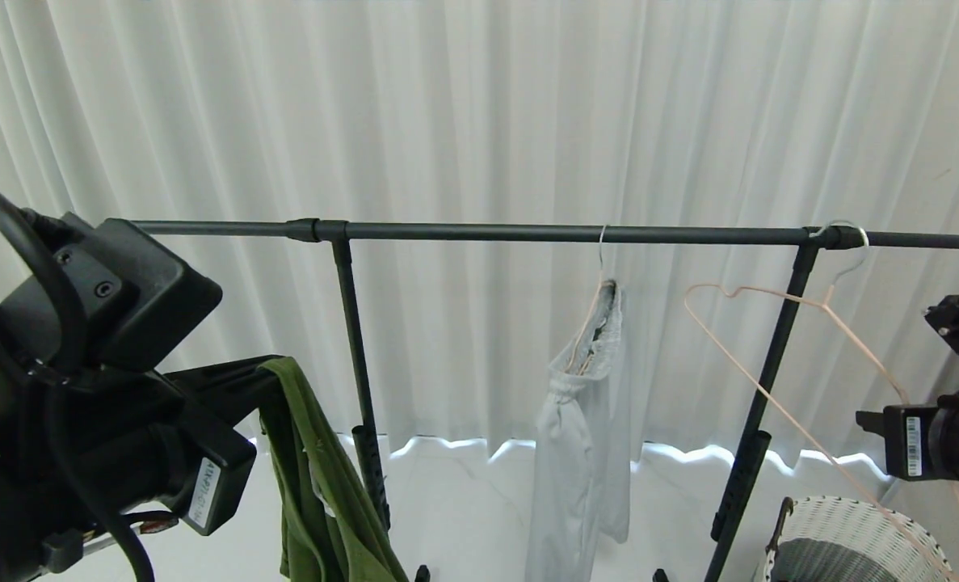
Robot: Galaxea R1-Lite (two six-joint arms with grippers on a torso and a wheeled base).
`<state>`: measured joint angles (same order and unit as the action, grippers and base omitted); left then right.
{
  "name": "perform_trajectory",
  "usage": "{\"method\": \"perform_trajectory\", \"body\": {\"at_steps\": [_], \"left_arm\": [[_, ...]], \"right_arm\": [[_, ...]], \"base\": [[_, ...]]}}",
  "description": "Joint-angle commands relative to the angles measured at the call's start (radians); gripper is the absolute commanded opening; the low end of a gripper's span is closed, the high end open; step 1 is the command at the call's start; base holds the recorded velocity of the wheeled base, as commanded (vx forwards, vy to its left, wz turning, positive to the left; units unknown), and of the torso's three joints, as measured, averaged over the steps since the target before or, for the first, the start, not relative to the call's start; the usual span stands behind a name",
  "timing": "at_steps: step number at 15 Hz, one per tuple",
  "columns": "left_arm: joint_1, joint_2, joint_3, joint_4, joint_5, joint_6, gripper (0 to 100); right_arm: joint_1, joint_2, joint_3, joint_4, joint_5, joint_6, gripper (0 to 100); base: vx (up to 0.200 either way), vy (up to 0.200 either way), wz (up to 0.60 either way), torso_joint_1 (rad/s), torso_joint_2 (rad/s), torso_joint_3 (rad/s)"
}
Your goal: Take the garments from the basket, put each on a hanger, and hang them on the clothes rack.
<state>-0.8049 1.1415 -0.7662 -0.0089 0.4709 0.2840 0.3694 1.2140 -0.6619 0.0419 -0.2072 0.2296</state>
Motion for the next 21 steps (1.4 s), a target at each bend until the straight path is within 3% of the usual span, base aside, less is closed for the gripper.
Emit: {"method": "perform_trajectory", "body": {"at_steps": [1,7,11,14,15,17,21], "left_arm": [[0.000,0.001,0.002,0.000,0.000,0.000,0],[0.000,0.024,0.001,-0.002,-0.001,0.000,0],[0.000,0.073,-0.005,-0.028,0.000,-0.003,0],[0.019,0.169,-0.035,-0.028,0.003,-0.046,0],[0.024,0.230,-0.071,-0.028,0.006,-0.092,0],[0.027,0.337,-0.148,-0.025,0.008,-0.177,0],[0.027,0.426,-0.236,-0.023,0.008,-0.210,0]], "right_arm": [[0.025,-0.056,0.033,0.000,0.000,-0.001,0],[0.163,-0.133,0.048,0.021,0.003,0.001,0],[0.316,-0.229,0.051,0.065,0.032,0.004,0],[0.549,-0.329,0.111,0.115,0.034,0.007,0],[0.665,-0.370,0.142,0.138,0.034,0.007,0],[0.793,-0.390,0.156,0.179,0.034,0.010,0],[0.827,-0.320,0.159,0.144,0.062,0.025,0]], "base": [[-0.200,0.000,0.00,0.002,0.00,-0.002],[-0.200,0.000,0.00,0.000,0.00,0.003],[0.000,0.000,0.00,0.000,0.00,0.000],[0.000,0.000,0.00,0.000,0.00,0.000],[0.000,0.000,0.00,0.000,0.00,0.000],[0.000,0.000,0.00,0.000,0.00,0.000],[0.000,0.000,0.00,0.000,0.00,0.000]]}}
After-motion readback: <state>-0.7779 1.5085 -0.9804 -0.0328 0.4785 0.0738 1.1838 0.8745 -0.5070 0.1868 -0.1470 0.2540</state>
